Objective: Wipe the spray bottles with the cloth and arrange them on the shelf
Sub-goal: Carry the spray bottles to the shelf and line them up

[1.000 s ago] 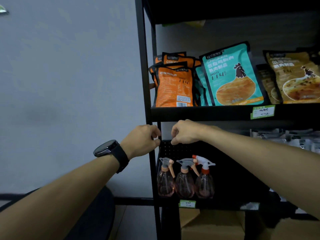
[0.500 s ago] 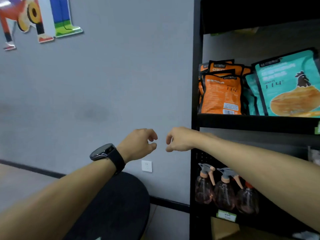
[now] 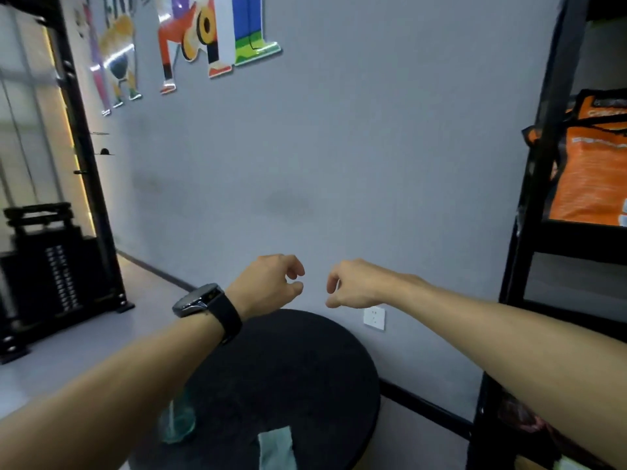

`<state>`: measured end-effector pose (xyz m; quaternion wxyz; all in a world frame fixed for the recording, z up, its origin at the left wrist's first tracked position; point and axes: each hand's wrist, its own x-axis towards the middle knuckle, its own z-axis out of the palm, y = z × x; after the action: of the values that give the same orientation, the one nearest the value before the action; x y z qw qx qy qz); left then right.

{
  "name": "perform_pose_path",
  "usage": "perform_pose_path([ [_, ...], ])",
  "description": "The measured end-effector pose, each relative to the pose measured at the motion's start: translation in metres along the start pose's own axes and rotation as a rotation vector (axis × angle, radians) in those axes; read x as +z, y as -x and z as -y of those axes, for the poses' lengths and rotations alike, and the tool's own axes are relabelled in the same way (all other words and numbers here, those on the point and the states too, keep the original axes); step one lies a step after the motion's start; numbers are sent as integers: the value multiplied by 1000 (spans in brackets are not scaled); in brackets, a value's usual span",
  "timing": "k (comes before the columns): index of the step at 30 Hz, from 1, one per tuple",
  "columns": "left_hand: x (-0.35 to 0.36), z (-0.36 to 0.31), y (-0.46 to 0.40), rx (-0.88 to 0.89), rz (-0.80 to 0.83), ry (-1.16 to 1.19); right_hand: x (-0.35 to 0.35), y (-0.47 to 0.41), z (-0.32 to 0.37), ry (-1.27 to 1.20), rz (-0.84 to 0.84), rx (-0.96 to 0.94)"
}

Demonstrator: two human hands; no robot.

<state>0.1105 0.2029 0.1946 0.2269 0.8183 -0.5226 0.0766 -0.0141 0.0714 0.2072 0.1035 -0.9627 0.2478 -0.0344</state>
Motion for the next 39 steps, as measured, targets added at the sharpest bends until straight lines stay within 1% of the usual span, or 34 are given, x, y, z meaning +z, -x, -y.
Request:
perform_pose_path([
  [4,-7,41,13,-81,-20,-48,22,-25,34,-14,29,-76],
  [13,-19,118,47,-221,-23,-55,77,-74,104,-59,126,-210],
  [21,-9,185,70,-327,-15,-47,128,-114,153,-77,207,-306],
  [26,8,221,75,-386,-3,-41,161,-136,173,-109,235,-345],
  [31,34,253,83,-443,8,-11,202,-156,184,-135,242,-345],
  [35,55,273,90,-482,24,22,233,-173,188,-165,205,-355],
  [39,71,295,97,-523,24,40,259,-189,191,-166,192,-421],
])
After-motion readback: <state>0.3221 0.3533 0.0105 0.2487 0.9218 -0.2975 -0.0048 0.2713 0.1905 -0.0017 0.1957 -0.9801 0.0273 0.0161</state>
